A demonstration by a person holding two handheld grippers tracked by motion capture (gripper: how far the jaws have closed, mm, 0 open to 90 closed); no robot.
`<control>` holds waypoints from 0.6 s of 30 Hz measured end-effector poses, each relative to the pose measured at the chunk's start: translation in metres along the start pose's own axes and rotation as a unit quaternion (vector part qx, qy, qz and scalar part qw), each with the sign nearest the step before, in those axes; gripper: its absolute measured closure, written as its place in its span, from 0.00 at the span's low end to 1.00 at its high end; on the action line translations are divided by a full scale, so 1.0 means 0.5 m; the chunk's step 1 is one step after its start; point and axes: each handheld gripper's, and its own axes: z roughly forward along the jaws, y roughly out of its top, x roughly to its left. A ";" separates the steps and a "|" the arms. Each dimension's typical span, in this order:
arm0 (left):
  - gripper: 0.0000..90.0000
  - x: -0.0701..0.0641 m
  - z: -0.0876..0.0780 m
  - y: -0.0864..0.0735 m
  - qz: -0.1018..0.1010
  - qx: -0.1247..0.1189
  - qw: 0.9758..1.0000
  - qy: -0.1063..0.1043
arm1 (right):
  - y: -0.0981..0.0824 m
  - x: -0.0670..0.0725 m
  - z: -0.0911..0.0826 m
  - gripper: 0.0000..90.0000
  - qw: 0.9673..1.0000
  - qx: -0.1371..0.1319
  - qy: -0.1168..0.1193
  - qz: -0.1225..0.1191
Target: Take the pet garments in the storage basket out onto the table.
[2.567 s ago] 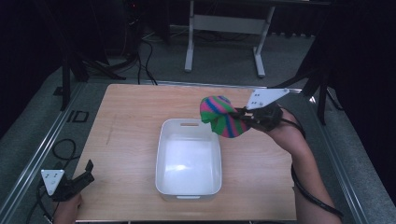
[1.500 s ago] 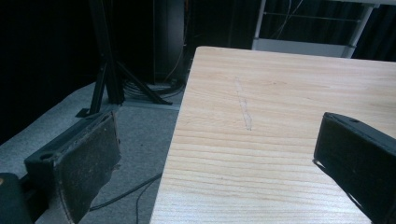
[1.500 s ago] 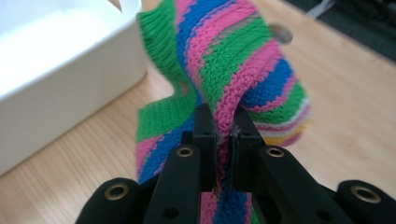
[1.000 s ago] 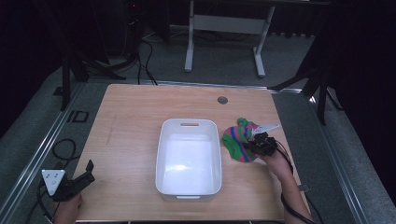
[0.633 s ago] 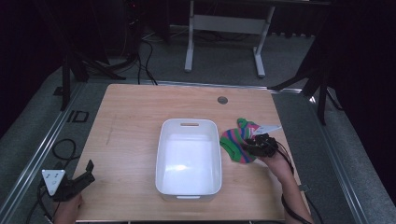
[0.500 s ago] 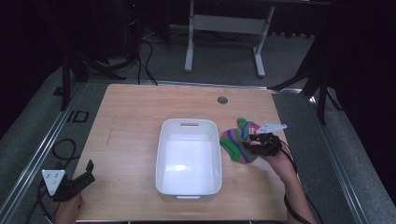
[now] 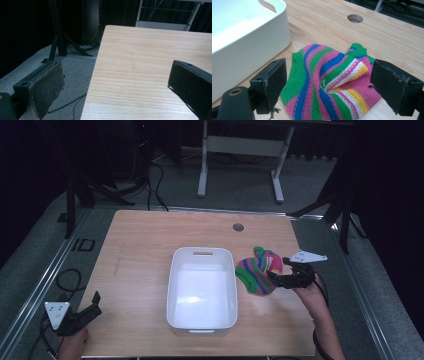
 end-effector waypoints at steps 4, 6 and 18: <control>0.01 0.000 0.000 0.000 0.000 0.000 1.000 0.000 | -0.024 -0.006 -0.013 0.15 1.000 -0.009 -0.015 0.010; 0.01 0.000 0.000 0.000 0.000 -0.001 1.000 0.000 | -0.037 -0.010 -0.020 0.15 0.999 -0.015 -0.026 0.015; 0.01 -0.001 0.000 0.000 0.001 -0.001 1.000 0.001 | -0.120 -0.048 -0.054 0.16 0.994 -0.042 -0.076 0.070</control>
